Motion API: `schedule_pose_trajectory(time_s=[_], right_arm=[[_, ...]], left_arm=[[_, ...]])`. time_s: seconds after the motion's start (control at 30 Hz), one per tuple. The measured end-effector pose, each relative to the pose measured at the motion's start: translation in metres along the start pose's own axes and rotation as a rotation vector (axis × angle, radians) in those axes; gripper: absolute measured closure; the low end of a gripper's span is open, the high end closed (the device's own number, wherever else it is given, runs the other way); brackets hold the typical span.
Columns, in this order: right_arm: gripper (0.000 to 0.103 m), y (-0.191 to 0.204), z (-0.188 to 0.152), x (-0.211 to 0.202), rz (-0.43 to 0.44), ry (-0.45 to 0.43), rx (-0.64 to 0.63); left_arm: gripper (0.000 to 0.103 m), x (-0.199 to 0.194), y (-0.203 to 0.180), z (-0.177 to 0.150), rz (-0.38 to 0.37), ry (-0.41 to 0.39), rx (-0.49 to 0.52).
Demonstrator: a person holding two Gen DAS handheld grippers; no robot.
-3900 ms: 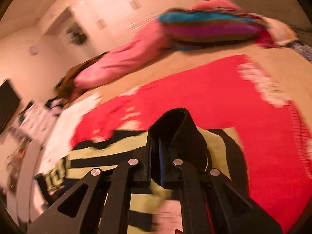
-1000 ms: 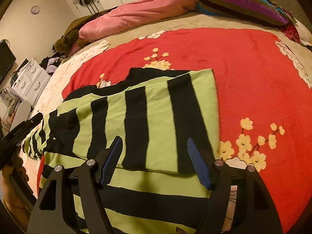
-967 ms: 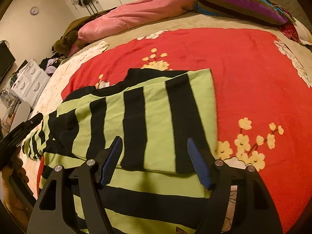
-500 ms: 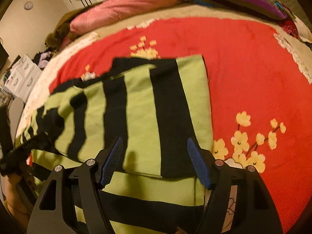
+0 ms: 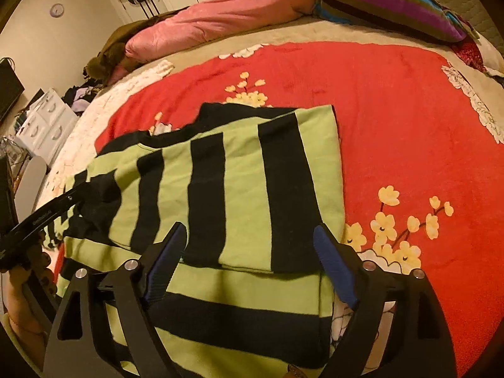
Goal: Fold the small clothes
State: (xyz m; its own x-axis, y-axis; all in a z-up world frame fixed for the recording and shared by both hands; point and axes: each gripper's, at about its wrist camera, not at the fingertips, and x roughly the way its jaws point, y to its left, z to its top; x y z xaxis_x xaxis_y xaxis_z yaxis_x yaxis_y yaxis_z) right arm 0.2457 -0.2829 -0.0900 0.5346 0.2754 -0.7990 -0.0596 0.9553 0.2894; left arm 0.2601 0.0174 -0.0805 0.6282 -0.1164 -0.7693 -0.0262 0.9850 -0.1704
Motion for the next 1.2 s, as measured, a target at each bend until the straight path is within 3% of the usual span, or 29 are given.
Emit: schedule_pose_trajectory(time_s=[0.17, 0.33, 0.6, 1.2], right_arm=[[0.013, 0.005, 0.005, -0.015, 0.026, -0.033, 0.011], [0.005, 0.012, 0.007, -0.026, 0.046, -0.060, 0.011], [0.005, 0.030, 0.010, -0.035, 0.068, -0.080, -0.007], [0.005, 0.110, 0.001, -0.037, 0.140, -0.052, -0.164]], left_arm=[[0.025, -0.014, 0.004, 0.005, 0.051, -0.044, 0.004], [0.010, -0.029, 0.004, 0.009, 0.071, -0.088, 0.004], [0.009, -0.060, 0.019, 0.007, 0.123, -0.142, -0.012], [0.009, -0.094, 0.113, -0.011, 0.208, -0.171, -0.232]])
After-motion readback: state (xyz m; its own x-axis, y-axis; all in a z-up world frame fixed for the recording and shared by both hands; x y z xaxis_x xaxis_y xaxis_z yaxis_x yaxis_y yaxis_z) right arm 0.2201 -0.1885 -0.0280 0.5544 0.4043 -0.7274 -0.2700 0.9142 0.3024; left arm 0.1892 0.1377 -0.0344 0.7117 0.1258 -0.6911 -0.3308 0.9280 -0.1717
